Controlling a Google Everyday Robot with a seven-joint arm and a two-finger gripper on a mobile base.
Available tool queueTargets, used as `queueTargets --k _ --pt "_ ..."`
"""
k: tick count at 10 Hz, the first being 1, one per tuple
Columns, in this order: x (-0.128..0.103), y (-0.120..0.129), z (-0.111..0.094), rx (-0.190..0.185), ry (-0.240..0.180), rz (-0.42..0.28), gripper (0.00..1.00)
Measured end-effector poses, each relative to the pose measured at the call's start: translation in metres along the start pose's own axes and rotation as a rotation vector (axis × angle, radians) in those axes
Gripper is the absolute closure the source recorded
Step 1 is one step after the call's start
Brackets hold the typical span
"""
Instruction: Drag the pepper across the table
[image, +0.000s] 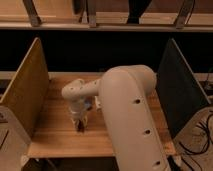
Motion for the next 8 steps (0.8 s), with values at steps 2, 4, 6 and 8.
queueTargets --k 2,4,6,8 --pt "0.0 0.0 0.001 -0.002 0.001 0.004 1.0" --pt "-0.002 0.003 0.002 -0.004 0.011 -0.003 1.0" --pt "-0.01 0.007 0.006 0.003 0.024 -0.03 1.0" --pt "-0.027 0.023 0.01 0.019 0.046 -0.085 1.0"
